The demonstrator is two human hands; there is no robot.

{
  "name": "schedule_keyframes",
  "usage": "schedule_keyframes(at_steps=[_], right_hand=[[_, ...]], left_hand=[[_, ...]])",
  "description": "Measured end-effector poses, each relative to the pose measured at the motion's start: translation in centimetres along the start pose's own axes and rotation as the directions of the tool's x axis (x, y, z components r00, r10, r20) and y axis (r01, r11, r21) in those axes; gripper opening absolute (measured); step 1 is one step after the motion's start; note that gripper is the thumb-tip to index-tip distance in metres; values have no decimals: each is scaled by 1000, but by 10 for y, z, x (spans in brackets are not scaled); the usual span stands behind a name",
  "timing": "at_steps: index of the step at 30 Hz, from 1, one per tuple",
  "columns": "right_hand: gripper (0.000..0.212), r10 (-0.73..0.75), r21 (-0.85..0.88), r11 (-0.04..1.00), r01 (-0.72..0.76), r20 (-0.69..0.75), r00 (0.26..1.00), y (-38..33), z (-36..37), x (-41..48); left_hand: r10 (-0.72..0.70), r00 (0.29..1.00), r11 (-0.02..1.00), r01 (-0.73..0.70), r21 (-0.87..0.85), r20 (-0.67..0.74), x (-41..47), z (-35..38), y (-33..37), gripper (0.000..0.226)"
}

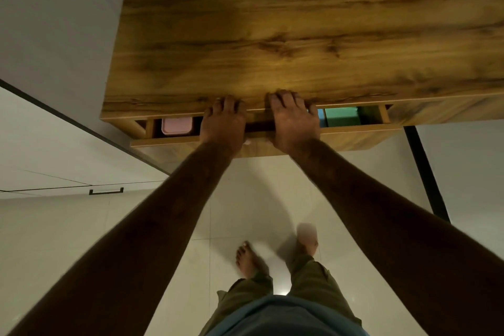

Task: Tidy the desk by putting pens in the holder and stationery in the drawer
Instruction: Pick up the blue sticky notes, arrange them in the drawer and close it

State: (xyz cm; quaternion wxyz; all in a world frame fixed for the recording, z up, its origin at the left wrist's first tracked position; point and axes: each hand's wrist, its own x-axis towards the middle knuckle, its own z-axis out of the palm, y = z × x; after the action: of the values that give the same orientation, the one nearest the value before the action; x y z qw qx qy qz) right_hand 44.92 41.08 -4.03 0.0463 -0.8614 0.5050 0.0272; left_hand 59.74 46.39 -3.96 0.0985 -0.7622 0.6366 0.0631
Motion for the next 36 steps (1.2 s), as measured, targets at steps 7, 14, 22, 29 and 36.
schedule_keyframes(at_steps=[7,14,22,29,36], right_hand=[[81,-15,-94,996,12,-32,999,-2,-6,7],[55,-30,-124,992,15,-125,992,-6,-4,16],[39,-26,-121,993,1,-204,979,-7,4,26],[34,-21,-130,991,-13,-254,967,-8,13,36],[23,-40,-132,991,-8,-361,932,-5,30,41]], left_hand=[[-4,1000,994,7,109,-23,5,-11,6,65],[25,999,981,-17,194,-38,11,-25,11,35],[64,993,962,-35,270,-98,16,-32,17,26],[110,989,968,-83,238,-100,25,-33,25,25],[88,987,974,-58,221,-131,31,-25,25,20]])
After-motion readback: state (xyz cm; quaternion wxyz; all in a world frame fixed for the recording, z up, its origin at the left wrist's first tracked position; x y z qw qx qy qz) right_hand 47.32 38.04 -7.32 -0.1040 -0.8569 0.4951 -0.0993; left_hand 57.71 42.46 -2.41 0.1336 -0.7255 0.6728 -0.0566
